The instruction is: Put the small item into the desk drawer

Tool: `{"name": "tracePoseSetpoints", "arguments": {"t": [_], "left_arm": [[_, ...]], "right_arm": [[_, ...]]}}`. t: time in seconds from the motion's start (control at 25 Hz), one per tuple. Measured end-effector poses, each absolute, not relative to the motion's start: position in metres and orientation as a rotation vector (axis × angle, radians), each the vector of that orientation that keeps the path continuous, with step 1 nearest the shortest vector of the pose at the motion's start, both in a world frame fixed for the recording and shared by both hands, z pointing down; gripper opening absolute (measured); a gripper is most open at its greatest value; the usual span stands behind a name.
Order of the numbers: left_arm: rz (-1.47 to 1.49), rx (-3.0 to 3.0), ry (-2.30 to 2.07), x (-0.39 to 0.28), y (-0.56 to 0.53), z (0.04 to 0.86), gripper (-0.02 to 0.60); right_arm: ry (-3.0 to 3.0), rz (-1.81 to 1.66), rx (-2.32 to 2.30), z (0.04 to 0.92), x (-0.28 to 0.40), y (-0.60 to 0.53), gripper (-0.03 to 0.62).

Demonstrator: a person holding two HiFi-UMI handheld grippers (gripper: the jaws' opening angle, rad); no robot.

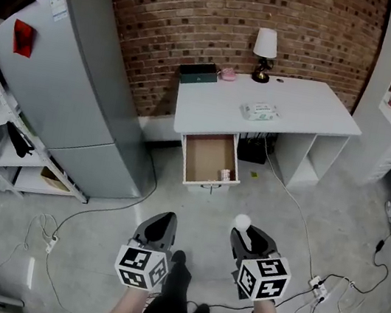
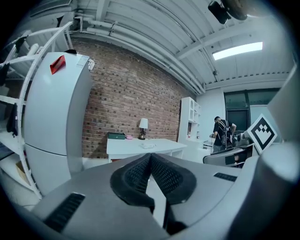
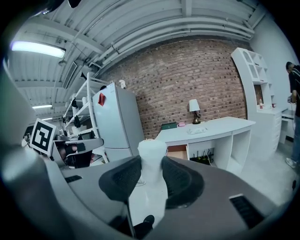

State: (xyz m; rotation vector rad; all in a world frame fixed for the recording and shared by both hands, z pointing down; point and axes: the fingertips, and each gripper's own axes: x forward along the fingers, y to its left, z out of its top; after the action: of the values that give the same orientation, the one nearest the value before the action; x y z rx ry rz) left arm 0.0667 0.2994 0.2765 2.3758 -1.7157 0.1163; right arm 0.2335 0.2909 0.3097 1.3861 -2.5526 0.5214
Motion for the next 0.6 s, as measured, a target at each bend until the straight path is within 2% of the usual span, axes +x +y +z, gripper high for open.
{"name": "tracePoseSetpoints", "arguments": {"t": [0.32, 0.6], "left_arm": [[0.136, 2.348, -1.688, 0.019, 0.200, 0.298, 0.020], [0.138, 2.311, -1.645, -0.049, 0.081, 0.313, 0.020]], "right_arm": [[-2.499, 0.567, 1.358, 0.328, 0.185, 0.195, 0.152], [-2.431, 0.629, 1.357, 0.341, 0.125, 0.082, 0.152]]}}
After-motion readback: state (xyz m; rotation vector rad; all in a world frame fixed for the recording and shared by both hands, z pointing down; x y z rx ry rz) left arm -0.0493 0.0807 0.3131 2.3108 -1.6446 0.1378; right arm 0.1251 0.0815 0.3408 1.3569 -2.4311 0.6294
